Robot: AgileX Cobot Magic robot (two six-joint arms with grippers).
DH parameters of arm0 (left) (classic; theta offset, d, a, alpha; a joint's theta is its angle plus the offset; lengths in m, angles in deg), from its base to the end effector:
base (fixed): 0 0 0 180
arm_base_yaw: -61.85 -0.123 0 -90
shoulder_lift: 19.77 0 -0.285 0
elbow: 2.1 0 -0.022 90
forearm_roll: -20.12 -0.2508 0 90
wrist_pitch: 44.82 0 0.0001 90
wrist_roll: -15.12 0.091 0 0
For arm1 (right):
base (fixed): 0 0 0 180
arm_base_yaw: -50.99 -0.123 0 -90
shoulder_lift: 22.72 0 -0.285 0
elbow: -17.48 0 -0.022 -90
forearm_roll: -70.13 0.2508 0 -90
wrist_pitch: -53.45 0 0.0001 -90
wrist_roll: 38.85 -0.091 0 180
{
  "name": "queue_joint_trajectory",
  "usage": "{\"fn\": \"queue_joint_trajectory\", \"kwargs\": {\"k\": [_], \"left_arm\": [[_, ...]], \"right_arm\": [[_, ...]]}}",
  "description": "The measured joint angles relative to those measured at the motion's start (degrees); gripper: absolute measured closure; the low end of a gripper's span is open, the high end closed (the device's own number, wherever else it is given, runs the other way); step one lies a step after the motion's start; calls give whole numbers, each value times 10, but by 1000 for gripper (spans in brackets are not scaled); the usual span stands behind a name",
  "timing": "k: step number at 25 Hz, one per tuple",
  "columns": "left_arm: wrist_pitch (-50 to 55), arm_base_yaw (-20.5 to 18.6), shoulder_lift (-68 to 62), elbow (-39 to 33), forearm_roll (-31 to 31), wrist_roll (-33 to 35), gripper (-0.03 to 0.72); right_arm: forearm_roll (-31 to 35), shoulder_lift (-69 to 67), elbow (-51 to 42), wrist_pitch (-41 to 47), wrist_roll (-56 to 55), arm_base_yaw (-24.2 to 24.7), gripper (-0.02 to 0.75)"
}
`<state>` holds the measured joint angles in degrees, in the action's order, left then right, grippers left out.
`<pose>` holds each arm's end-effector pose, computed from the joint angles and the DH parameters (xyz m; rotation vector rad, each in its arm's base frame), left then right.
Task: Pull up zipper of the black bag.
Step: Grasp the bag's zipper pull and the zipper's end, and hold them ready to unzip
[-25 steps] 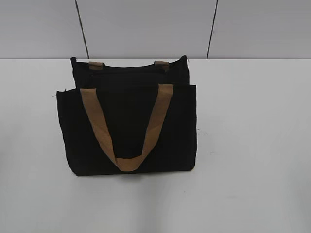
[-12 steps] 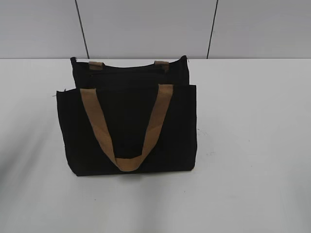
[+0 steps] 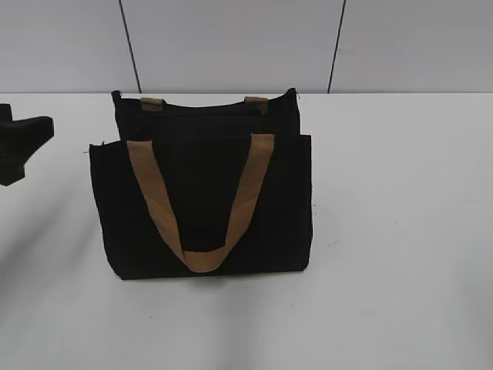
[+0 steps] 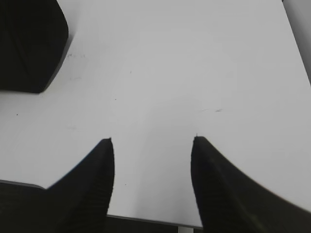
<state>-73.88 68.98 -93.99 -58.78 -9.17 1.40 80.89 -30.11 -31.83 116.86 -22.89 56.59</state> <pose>0.2075 -0.0477 0.2266 0.4746 1.7657 -0.1551 -0.0057 0.0158 0.2712 -0.2011 2.0715 -0.0024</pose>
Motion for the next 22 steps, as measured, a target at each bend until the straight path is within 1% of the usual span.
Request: {"fn": "queue_joint_trajectory", "kwargs": {"k": [3,4,5,7,9,12,15,19,22], "left_arm": [[-54,-33,-52,0,-29,0,97],[-77,-45,-69,0,-45,0,62],[-100,-61,-85,0,-64,-1,43],[-137,-89,-126,0,-105,-4,50],[-169,-115,-170,0,-148,-5,86],[-220,-138,-245,0,-201,-6,130],[-269,-142,-312,0,-240,-6,144],[-321,-142,-391,4,-257,7,151],[-343,-142,-436,28,-281,10,151]], "right_arm": [[0,0,0,0,0,0,337],[0,0,0,0,0,0,337],[0,0,0,0,0,0,337],[0,0,0,0,0,0,337],[0,0,0,0,0,0,337],[0,0,0,0,0,0,337],[0,0,0,0,0,0,337],[0,0,0,0,0,0,337],[0,0,0,0,0,0,337]]}}
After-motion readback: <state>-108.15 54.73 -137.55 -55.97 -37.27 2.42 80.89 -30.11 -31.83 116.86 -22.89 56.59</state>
